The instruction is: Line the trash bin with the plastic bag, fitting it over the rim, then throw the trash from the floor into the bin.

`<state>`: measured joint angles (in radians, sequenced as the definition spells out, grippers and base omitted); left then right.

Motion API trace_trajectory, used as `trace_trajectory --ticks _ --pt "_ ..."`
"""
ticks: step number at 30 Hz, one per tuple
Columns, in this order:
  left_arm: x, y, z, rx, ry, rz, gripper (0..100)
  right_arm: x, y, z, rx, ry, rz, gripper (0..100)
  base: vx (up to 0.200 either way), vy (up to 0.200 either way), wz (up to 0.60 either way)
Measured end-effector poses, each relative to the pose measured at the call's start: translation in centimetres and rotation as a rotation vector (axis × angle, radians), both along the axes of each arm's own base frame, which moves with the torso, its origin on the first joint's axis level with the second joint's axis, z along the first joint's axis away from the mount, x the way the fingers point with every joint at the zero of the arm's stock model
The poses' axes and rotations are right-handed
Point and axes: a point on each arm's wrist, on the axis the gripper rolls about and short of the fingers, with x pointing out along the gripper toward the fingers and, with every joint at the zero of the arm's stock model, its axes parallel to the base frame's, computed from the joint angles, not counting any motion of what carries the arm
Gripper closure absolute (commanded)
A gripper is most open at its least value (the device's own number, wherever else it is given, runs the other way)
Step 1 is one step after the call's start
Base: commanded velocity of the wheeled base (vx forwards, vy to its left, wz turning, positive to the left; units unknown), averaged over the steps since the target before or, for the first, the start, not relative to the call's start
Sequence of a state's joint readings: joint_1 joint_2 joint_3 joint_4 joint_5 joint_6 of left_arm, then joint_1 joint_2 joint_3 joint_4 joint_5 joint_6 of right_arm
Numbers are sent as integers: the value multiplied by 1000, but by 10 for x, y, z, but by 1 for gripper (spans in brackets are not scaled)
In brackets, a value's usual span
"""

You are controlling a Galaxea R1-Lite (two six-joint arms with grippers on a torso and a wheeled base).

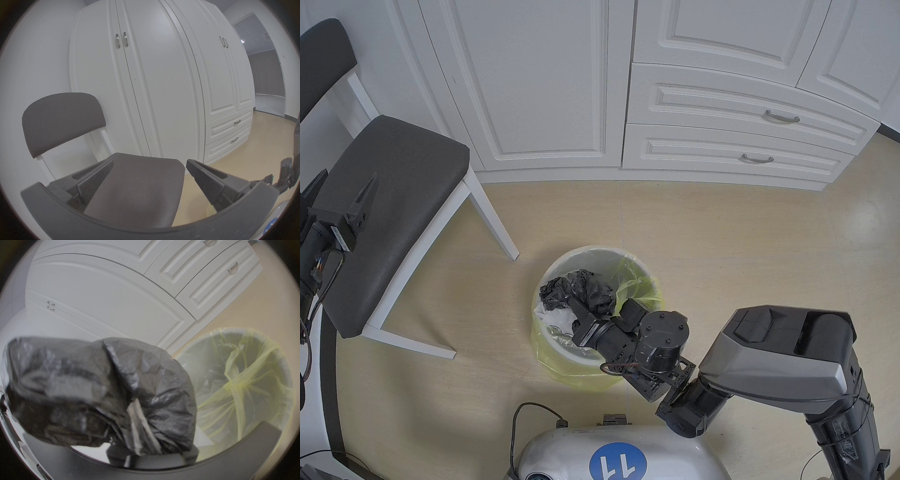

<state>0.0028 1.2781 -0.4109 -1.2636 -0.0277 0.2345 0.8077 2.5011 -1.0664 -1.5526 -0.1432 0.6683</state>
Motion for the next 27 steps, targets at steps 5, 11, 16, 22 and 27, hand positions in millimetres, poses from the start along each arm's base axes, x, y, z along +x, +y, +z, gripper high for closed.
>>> trace_trajectory --ticks 5,11,16,22,27 --pt "0 0 0 0 1 1 0 9 -10 7 -9 -25 -30 100 0 0 0" --pt "1 0 -1 0 3 -1 0 25 -27 12 -31 -59 -57 100 0 0 0" --pt "1 -1 -2 1 6 -4 0 31 -29 5 -36 -50 -61 100 0 0 0" --pt "0 -1 -2 2 7 -7 0 42 -30 -5 -45 -15 -77 100 0 0 0" --pt "0 -1 -2 2 7 -7 0 55 -35 -10 -101 60 -113 100 0 0 0"
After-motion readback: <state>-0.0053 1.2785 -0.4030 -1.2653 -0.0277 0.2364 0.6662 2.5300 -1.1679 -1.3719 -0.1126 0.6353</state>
